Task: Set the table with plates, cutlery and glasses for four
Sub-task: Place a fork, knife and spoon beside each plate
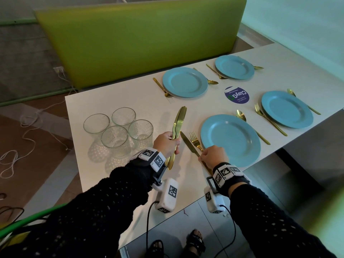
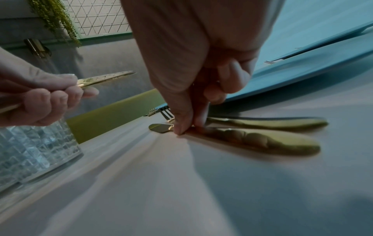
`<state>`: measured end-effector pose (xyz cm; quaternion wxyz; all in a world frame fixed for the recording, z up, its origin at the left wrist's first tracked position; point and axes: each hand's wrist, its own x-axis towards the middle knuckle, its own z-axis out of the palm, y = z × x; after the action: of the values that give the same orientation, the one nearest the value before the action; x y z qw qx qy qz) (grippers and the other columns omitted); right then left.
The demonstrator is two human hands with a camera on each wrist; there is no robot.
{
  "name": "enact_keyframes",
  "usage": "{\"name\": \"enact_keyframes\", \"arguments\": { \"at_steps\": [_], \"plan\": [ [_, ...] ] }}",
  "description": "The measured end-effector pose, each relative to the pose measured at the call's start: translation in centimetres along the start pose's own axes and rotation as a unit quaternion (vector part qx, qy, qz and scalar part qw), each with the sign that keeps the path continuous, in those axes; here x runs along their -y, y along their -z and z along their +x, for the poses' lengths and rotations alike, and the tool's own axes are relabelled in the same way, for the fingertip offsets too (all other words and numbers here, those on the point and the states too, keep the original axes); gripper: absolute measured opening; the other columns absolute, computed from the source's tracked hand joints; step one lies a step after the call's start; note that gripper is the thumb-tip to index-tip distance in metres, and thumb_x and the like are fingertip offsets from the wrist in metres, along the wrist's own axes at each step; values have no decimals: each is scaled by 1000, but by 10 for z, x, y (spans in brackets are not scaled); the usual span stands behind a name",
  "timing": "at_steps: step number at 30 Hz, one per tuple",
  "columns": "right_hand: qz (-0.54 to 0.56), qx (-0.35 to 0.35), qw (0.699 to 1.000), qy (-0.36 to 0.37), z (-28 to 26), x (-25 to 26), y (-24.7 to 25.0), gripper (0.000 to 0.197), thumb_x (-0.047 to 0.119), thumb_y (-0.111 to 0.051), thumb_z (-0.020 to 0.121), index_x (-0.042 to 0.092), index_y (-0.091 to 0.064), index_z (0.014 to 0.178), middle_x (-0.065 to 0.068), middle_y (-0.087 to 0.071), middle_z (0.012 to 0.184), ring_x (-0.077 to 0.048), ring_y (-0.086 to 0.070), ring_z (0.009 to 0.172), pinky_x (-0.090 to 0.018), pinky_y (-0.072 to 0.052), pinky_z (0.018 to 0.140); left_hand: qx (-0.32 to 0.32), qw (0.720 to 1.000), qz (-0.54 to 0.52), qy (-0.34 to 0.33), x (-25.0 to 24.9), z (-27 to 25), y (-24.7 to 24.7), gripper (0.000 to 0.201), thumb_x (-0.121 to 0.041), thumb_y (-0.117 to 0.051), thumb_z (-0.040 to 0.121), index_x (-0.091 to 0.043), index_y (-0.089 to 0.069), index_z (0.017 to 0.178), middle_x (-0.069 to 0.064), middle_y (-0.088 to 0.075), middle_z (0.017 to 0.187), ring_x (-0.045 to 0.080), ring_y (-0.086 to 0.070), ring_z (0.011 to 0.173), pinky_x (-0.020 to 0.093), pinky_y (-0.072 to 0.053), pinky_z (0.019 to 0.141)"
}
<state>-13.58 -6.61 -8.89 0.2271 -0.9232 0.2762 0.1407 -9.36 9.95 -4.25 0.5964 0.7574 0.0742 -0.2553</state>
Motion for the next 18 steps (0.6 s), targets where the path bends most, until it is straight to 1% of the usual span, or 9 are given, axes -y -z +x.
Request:
{"name": "enact_keyframes", "arguments": {
  "at_steps": [4, 6, 9, 11, 13, 14, 16, 17, 18],
  "plan": [
    [-5, 3, 1000, 11, 0, -1, 1, 14, 25, -69, 79, 16, -75, 88, -6, -71, 90, -23, -66, 84, -31, -55, 77, -3, 1000, 2, -1, 1, 2, -2, 4, -11, -57, 91, -13, -60, 91, 3, -58, 74, 21, -57, 67, 47, -56, 86],
    [0, 4, 1000, 16, -1, -2, 4, 13, 26, -68, 80, 17, -76, 87, -5, -71, 90, -23, -66, 84, -33, -56, 79, -4, 1000, 0, -2, 2, 3, -3, 5, -11, -58, 91, -12, -61, 95, 3, -59, 74, 20, -58, 66, 46, -57, 86],
    [2, -6, 1000, 23, -3, -4, 16, 14, 25, -65, 84, 17, -76, 88, -5, -71, 89, -22, -65, 84, -32, -56, 77, -4, 1000, -1, -4, 2, 4, -4, 9, -13, -57, 92, -11, -61, 100, 4, -59, 76, 18, -58, 66, 42, -58, 83],
    [18, -25, 999, 25, -3, -6, 29, 14, 24, -64, 85, 16, -75, 85, -4, -71, 89, -21, -64, 80, -30, -55, 73, -5, 1000, -6, -4, 1, 4, -6, 13, -12, -56, 92, -10, -61, 104, 5, -59, 80, 17, -57, 67, 34, -58, 75],
    [37, -39, 998, 30, -4, -9, 42, 16, 27, -65, 85, 14, -75, 87, -3, -71, 89, -17, -61, 77, -27, -51, 68, -6, 1000, -14, -4, -2, 5, -10, 16, -11, -57, 92, -10, -60, 107, 4, -59, 81, 14, -57, 66, 26, -56, 65],
    [44, -41, 998, 35, -5, -10, 49, 19, 30, -66, 85, 13, -75, 88, -2, -71, 88, -16, -59, 75, -24, -49, 65, -4, 1000, -20, -6, -4, 5, -12, 16, -11, -57, 92, -10, -61, 107, 4, -59, 80, 14, -56, 65, 25, -56, 64],
    [43, -36, 997, 47, -9, -10, 61, 25, 35, -67, 84, 11, -74, 87, -1, -68, 82, -13, -56, 72, -18, -41, 56, 6, 999, -29, -12, -10, 3, -17, 12, -10, -58, 91, -8, -62, 101, 4, -58, 76, 15, -56, 63, 33, -58, 71],
    [44, -35, 997, 55, -11, -9, 65, 28, 36, -66, 84, 10, -74, 85, 0, -68, 80, -12, -55, 70, -16, -38, 53, 13, 999, -31, -17, -12, 3, -21, 8, -10, -58, 90, -8, -63, 97, 5, -58, 73, 17, -56, 62, 37, -57, 76],
    [51, -36, 996, 62, -13, -7, 70, 30, 37, -65, 84, 9, -73, 82, 1, -67, 78, -12, -55, 69, -15, -37, 53, 22, 999, -34, -22, -16, 2, -24, 4, -9, -59, 90, -9, -62, 91, 6, -58, 69, 18, -55, 59, 39, -56, 78]
  ]
}}
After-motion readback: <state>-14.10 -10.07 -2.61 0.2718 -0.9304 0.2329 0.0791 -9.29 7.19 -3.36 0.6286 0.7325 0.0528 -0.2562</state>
